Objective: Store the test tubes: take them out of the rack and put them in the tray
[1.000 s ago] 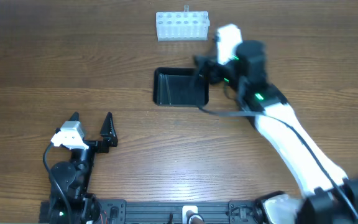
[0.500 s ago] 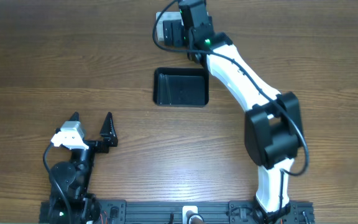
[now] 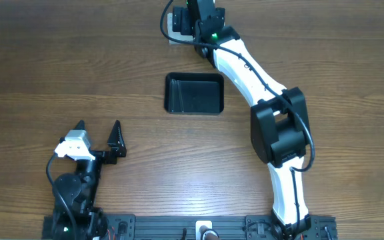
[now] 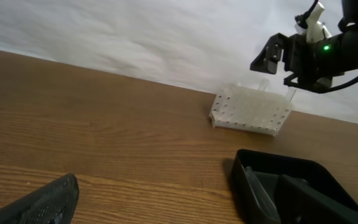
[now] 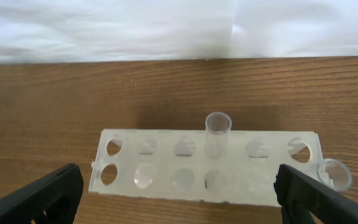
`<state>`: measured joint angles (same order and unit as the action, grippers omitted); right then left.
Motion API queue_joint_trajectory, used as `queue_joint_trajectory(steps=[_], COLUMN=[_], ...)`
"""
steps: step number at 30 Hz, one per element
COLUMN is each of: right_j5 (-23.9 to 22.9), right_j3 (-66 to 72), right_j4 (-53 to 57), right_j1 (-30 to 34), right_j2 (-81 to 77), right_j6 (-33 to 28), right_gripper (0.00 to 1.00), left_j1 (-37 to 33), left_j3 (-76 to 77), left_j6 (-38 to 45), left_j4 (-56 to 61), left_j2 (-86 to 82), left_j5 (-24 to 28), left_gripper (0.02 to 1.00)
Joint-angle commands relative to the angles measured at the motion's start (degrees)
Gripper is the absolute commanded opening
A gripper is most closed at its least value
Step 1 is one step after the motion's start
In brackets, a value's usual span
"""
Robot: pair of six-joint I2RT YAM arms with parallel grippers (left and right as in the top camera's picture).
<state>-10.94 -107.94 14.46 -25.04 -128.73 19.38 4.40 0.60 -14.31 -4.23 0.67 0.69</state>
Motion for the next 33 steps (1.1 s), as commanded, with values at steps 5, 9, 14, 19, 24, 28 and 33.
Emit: queue_joint_trajectory(steps=[5,9,14,19,24,28,33], right_j5=[-2.47,-2.47,-2.91,-3.15,-3.98,-4.20,-4.85], right_j3=[-1.84,-1.84,-1.84,-1.88,-1.88,-1.88,-1.88], right_j4=[-3.50,-5.14,-7.06,-9.35,-10.01,-10.62,-11.04], right_j1=[-0.57,-0.57,-0.57,-0.57,-0.57,-0.55,-0.55], right_j2=[-2.62,-3.04,-4.09,-5.11,-5.81,-6.43,-6.69], right_j6=[0.26,-0.83,-2.40,-3.96,-4.50,-5.35,-5.97], right_gripper=[0.982,0.985,0.987,0.989,0.987,0.982,0.958], left_j1=[-0.35,-0.35,-0.35,-0.35,-0.35,-0.35,-0.35], left_j3=[-0.26,-0.26,-0.26,-0.26,-0.26,-0.26,-0.26], left_j6=[0.61,0.61,0.61,0.61,0.61,0.61,0.61], left_j4=[-0.13,-0.13,-0.13,-0.13,-0.15,-0.13,-0.13], left_j2=[-0.28,-0.28,-0.28,-0.28,-0.28,-0.28,-0.28], left_j5=[0.57,0.57,0.57,0.57,0.57,0.57,0.57], left_gripper=[1.000,1.000,1.000,1.000,1.000,1.000,1.000])
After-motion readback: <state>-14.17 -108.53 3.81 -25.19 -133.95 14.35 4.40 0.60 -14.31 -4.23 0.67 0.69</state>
